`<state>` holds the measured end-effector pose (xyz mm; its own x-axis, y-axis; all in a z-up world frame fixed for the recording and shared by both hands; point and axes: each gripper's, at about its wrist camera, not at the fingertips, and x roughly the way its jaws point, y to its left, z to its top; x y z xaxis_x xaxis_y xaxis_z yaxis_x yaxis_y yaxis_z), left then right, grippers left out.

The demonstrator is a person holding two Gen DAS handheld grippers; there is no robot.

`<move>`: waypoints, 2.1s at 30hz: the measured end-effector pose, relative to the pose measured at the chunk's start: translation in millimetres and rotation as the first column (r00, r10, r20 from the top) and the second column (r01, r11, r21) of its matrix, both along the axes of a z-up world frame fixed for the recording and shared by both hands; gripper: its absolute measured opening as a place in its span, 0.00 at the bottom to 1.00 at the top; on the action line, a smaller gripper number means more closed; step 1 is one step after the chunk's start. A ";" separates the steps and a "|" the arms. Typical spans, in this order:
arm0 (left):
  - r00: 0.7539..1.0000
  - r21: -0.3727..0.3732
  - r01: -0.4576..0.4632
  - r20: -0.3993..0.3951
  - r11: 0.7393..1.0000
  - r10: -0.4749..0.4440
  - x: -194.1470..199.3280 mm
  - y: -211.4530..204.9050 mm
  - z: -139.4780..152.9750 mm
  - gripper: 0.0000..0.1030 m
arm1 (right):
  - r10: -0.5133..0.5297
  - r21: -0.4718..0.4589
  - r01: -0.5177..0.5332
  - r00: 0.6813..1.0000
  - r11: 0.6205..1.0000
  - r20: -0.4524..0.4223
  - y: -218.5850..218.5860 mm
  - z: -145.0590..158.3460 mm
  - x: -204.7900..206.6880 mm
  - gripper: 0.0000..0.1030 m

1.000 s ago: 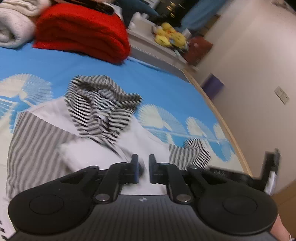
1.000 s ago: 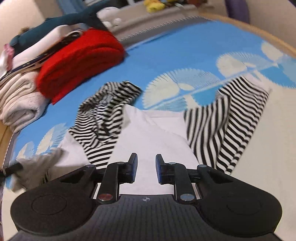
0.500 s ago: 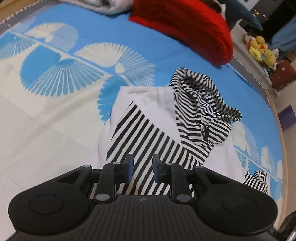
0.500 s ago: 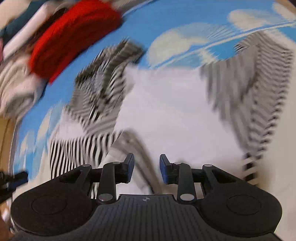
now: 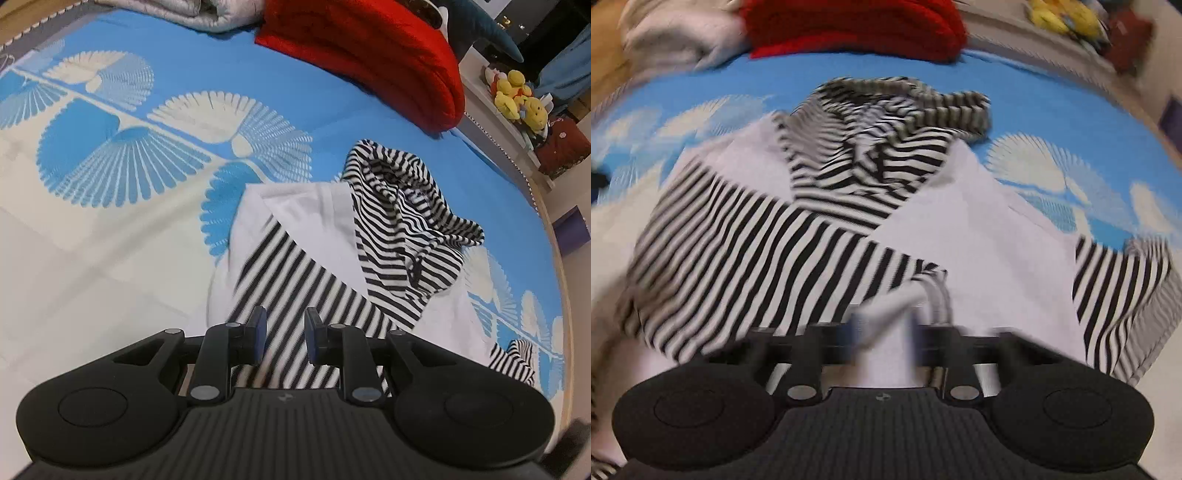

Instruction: Fold small clothes

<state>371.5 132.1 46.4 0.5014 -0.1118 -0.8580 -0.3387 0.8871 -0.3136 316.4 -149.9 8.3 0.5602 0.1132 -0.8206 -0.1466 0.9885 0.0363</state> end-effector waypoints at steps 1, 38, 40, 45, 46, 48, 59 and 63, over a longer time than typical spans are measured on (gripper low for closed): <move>1.000 0.010 0.003 0.002 1.000 -0.003 -0.1 1.5 0.0 0.22 | -0.028 0.037 0.027 0.999 0.999 0.033 -10.2 6.4 1.8 0.04; 0.978 0.077 0.163 -0.144 0.984 -0.151 -3.6 -21.4 -60.1 0.22 | -0.356 0.127 0.361 0.933 0.924 -0.058 -155.6 -15.4 6.2 0.02; 0.972 0.075 0.175 -0.169 0.982 -0.161 -6.0 -20.7 -70.2 0.22 | -0.385 0.118 0.390 0.921 0.913 -0.066 -155.6 -19.1 5.8 0.06; 0.949 0.085 0.221 -0.250 0.971 -0.194 -12.0 -23.9 -93.0 0.22 | -0.262 0.259 0.261 0.965 0.930 -0.033 -142.3 -6.3 -0.2 0.25; 0.943 0.099 0.235 -0.264 0.967 -0.202 -13.1 -25.9 -96.1 0.22 | -0.215 0.293 0.230 0.973 0.928 -0.083 -138.4 -12.5 2.3 0.34; 0.938 0.113 0.250 -0.274 0.962 -0.212 -13.9 -28.2 -97.5 0.22 | -0.161 0.280 0.232 0.954 0.932 -0.253 -132.3 -38.6 7.8 0.39; 0.962 0.146 0.272 -0.081 0.951 -0.262 -4.5 -59.1 -41.5 0.32 | -0.293 0.243 0.314 0.949 0.918 -0.119 -163.4 -0.4 3.6 0.38; 0.959 0.145 0.281 -0.080 0.949 -0.272 -0.5 -74.6 -39.2 0.32 | -0.383 0.224 0.392 0.920 0.892 -0.084 -205.1 6.9 6.9 0.38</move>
<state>371.0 57.5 7.2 0.4181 -0.1040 -0.9024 -0.0866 0.9843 -0.1536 323.3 -354.9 15.2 0.5691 0.0826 -0.8181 0.2522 0.9294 0.2693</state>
